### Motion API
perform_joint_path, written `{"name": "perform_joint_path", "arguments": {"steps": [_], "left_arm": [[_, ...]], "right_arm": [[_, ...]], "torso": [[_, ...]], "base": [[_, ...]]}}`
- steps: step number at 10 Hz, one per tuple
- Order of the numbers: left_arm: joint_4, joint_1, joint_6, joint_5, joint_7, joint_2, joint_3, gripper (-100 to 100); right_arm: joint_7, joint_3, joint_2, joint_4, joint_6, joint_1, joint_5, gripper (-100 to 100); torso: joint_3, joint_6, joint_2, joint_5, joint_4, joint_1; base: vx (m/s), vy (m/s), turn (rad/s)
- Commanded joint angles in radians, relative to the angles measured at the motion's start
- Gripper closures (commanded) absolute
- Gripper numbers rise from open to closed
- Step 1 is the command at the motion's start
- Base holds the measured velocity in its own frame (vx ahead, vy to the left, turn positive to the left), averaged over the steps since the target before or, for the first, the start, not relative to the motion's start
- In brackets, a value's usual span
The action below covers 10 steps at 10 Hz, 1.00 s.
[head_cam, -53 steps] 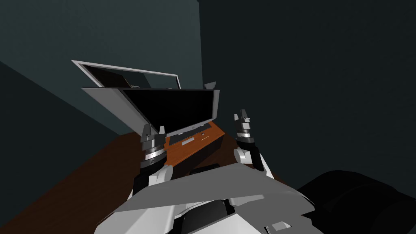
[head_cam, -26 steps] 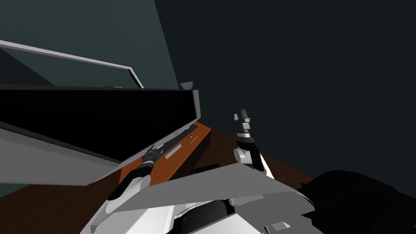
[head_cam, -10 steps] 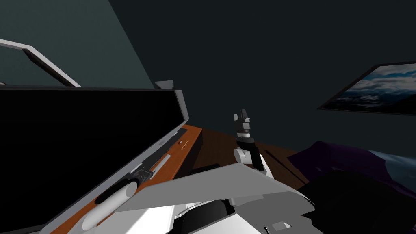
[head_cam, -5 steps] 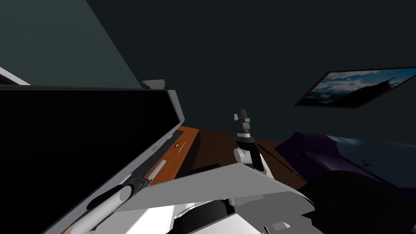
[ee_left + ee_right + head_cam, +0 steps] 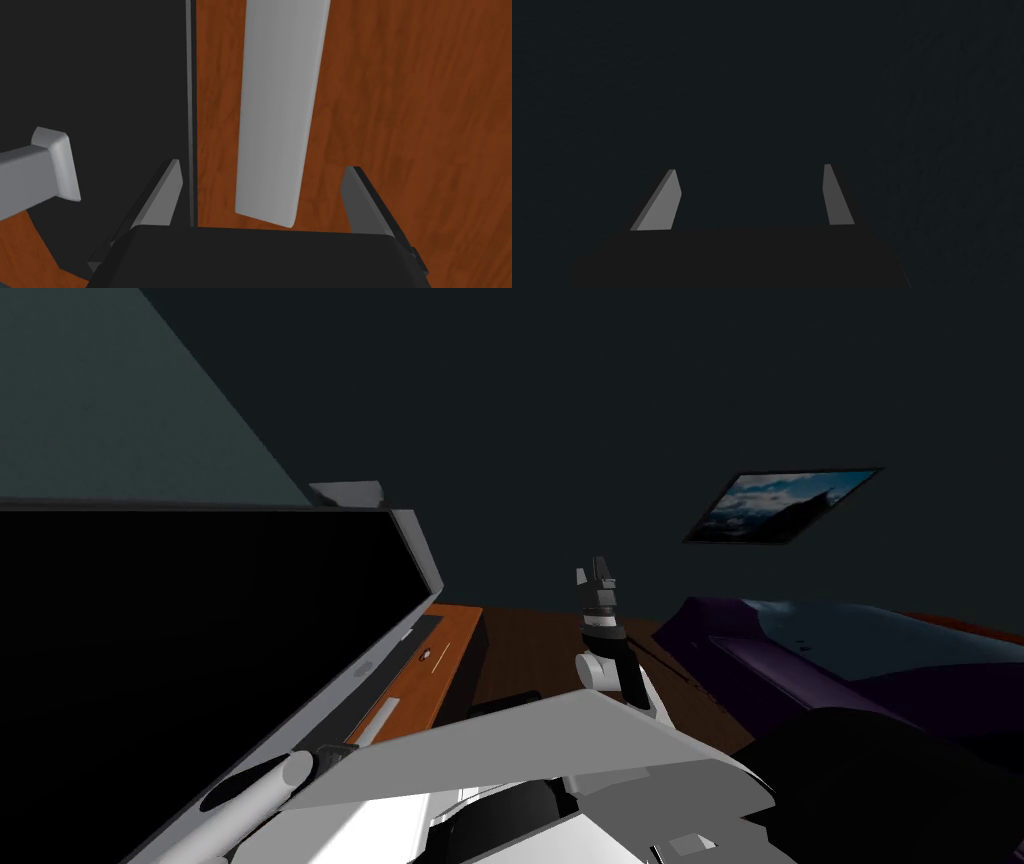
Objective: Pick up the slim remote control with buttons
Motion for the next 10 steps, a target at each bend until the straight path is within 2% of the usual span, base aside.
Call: {"name": "perform_joint_path", "arguments": {"steps": [1,2,3,5,6,10], "left_arm": [[0.027,-0.002,0.039,0.008,0.010,0.008,0.006,-100],[0.066,-0.014,0.070,0.017,0.021,0.017,0.012,-100],[0.066,-0.014,0.076,0.017,0.021,0.017,0.012,-100],[0.138,-0.036,0.136,0.030,0.041,0.035,0.022,-100],[0.138,-0.036,0.142,0.030,0.041,0.035,0.022,-100],[0.250,-0.072,0.240,0.045,0.064,0.062,0.031,-100]], "right_arm": [[0.000,0.000,0.000,0.000,0.000,0.000,0.000,0],[0.000,0.000,0.000,0.000,0.000,0.000,0.000,0],[0.000,0.000,0.000,0.000,0.000,0.000,0.000,0],[0.000,0.000,0.000,0.000,0.000,0.000,0.000,0],[0.000,0.000,0.000,0.000,0.000,0.000,0.000,0],[0.000,0.000,0.000,0.000,0.000,0.000,0.000,0]], "torso": [[0.000,0.000,0.000,0.000,0.000,0.000],[0.000,-0.001,0.000,0.000,0.000,0.000],[0.000,-0.001,0.000,0.000,0.000,-0.001],[0.000,0.000,0.000,0.000,0.000,-0.002],[0.000,-0.001,0.000,0.000,0.000,-0.001],[-0.001,-0.001,-0.001,0.000,0.000,0.000]], "base": [[0.002,0.061,-0.135],[0.003,0.048,-0.197],[0.001,0.034,-0.121],[-0.002,0.039,-0.262],[-0.005,0.053,-0.094],[0.004,0.051,-0.229]]}}
